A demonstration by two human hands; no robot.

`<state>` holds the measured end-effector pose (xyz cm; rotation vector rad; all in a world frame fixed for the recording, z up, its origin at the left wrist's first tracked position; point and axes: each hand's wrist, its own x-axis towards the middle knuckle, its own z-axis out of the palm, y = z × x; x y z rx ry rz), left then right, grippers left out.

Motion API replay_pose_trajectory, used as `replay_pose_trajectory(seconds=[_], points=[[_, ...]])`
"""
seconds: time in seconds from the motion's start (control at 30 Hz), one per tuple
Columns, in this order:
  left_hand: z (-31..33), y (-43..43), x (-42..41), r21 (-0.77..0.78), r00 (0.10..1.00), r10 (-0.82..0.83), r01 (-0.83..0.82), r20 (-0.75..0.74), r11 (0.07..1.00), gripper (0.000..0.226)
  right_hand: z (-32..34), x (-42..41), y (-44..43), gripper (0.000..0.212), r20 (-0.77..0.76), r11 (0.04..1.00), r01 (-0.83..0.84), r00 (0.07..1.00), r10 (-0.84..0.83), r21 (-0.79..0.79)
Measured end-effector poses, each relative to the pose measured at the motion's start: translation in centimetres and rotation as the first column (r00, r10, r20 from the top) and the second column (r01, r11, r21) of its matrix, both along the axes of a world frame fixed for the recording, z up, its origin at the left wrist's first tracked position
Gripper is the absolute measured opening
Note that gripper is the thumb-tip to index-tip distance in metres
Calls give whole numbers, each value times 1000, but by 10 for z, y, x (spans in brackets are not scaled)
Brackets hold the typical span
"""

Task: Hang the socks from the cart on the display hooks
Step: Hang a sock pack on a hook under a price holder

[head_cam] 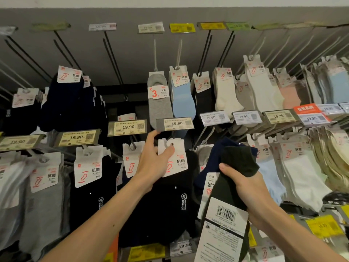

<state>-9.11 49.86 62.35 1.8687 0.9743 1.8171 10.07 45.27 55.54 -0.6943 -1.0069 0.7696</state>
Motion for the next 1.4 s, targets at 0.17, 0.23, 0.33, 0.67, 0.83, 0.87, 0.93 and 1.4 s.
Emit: replay_pose_trajectory(seconds=[0.17,0.23,0.33,0.67,0.83,0.87,0.93,1.4], points=[[17,8,-1,247,979,184,-158,-89,956,43,-1,4,-3,27,12,1000,-7,1000,7,-8],[21,14,-1,265,959,240,-195,-150,944,47,-1,4,-2,28,16,1000,-2,1000,2,-2],[23,22,2,270,948,261,-207,-180,940,49,0,5,-2,26,18,1000,-4,1000,4,7],[26,38,11,289,934,278,-209,-222,934,66,-1,8,1,26,39,1000,-21,999,20,8],[14,47,10,312,910,320,-234,-262,921,92,1,8,0,26,40,999,-39,998,39,8],[13,51,10,314,904,332,-244,-269,918,97,1,8,0,26,41,999,-37,998,37,11],[11,56,11,316,896,345,-254,-279,914,105,1,7,1,25,44,999,-32,999,31,14],[-50,-21,3,309,867,382,-286,-319,907,16,-29,4,-12,26,249,993,-75,964,94,-87]])
